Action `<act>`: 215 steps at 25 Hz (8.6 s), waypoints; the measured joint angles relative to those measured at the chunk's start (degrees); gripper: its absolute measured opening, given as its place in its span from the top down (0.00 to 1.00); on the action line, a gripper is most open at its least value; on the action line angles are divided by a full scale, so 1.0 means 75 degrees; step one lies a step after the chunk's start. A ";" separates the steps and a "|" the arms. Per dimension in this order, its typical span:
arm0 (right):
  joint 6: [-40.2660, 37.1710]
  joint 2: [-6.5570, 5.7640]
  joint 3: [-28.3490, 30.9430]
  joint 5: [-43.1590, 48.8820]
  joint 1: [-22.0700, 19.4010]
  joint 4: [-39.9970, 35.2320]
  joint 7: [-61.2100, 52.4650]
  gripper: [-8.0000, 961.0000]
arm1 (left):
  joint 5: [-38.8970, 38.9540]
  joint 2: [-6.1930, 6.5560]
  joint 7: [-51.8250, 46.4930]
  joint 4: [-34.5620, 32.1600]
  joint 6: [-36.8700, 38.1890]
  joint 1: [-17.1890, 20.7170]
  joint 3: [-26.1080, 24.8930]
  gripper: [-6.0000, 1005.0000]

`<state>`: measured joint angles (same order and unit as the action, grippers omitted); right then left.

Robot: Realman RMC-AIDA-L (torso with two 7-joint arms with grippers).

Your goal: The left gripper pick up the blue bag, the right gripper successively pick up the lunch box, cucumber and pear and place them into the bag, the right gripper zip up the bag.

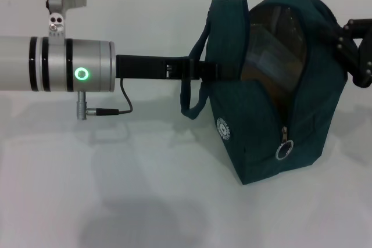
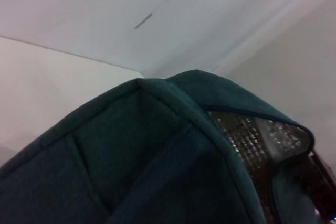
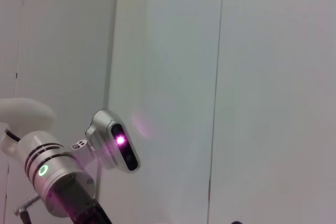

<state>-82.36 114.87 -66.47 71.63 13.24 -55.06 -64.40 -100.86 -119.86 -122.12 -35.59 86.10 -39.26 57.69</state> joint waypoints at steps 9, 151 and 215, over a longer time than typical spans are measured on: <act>-0.0381 -0.0011 0.0002 0.0008 -0.0036 0.0374 0.0205 0.93 | 0.0219 -0.0001 0.0228 0.0021 -0.0066 0.0154 0.0079 0.94; -0.0720 0.0047 -0.1271 0.0059 0.0835 0.4545 0.1736 0.61 | 0.0406 0.0020 0.0403 0.0081 -0.0101 0.0638 0.0077 0.94; -0.1379 0.0023 -0.0777 0.0016 0.0540 0.4517 0.2140 0.98 | 0.0406 0.0042 0.1388 0.0060 -0.0043 0.0973 -0.0073 0.94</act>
<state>-92.70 115.05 -72.29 71.75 17.29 -21.18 -48.35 -97.82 -119.54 -111.71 -35.14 85.78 -31.97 57.15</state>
